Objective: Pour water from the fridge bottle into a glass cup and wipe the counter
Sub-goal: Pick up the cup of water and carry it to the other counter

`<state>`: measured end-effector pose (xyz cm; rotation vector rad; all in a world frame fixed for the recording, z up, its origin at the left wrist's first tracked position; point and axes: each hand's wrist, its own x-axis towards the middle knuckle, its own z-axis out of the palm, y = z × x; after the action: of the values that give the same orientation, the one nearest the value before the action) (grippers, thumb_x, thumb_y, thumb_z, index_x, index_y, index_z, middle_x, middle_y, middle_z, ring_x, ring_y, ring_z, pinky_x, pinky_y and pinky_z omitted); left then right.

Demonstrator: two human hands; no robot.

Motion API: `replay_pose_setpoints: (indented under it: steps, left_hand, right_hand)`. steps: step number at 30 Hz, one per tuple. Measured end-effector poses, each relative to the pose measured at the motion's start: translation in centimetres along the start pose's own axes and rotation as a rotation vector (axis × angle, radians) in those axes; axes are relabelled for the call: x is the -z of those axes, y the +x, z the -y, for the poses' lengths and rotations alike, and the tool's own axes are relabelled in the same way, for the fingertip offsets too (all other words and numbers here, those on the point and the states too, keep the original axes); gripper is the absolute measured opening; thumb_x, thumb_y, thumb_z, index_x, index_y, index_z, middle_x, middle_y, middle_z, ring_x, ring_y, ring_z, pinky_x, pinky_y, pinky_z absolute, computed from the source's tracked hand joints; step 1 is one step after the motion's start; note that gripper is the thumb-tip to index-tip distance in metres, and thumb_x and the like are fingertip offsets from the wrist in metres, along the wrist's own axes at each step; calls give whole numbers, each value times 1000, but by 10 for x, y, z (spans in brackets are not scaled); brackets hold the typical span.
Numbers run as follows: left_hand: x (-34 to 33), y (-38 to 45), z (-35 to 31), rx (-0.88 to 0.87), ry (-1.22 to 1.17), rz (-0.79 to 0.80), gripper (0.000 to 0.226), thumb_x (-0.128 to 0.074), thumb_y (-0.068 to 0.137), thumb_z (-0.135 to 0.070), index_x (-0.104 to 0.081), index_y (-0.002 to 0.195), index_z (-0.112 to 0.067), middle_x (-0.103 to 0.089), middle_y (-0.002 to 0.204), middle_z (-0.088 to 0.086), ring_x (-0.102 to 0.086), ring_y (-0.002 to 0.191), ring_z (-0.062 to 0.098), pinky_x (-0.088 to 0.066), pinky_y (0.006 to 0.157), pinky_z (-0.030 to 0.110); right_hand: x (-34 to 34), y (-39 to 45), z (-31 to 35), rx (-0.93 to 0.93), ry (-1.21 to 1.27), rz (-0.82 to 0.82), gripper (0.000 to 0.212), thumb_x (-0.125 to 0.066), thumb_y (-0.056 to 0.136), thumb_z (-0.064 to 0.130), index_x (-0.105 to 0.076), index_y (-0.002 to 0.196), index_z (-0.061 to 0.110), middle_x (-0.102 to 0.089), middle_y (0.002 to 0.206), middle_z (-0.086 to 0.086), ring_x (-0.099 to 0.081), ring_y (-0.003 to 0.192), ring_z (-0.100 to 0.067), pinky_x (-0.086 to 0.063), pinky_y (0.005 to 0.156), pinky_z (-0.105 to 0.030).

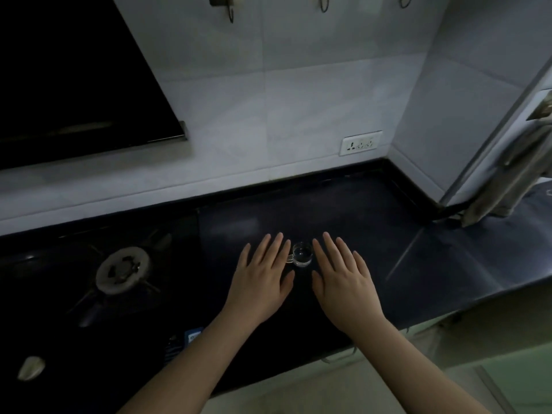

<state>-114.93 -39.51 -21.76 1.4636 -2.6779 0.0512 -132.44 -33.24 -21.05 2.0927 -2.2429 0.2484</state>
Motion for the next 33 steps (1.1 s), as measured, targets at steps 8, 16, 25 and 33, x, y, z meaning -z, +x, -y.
replay_pose_setpoints:
  steps: [8,16,25,33]
  left_hand:
    - [-30,28,15,-1,-37,55,68,-18,98,-52,-20,155,-15,-16,163,5,-14,151,20,-20,120,46]
    - [-65,56,14,84,-98,169,68,-29,100,-54,-19,155,-16,-31,156,5,-27,144,20,-29,115,37]
    - [-101,94,13,341,-423,385,61,-47,97,-50,-33,149,-22,-50,136,4,-50,122,22,-46,99,42]
    - [-126,101,15,498,-776,386,21,-43,104,-26,-59,116,-20,-64,104,0,-58,82,12,-50,74,31]
  right_hand:
    - [-31,30,-5,-8,19,107,61,-25,95,43,-30,151,19,-27,158,-6,-28,145,-27,-30,114,-46]
    - [-56,58,-36,36,110,209,61,-31,101,41,-13,156,21,-12,163,-2,-13,149,-23,-17,119,-42]
    - [-74,87,-62,-7,342,355,63,-34,101,40,-6,156,23,-21,160,-2,-21,146,-22,-25,115,-41]
    - [-87,102,-73,-176,629,546,62,-41,101,30,-10,155,26,-31,154,-4,-35,137,-23,-36,108,-39]
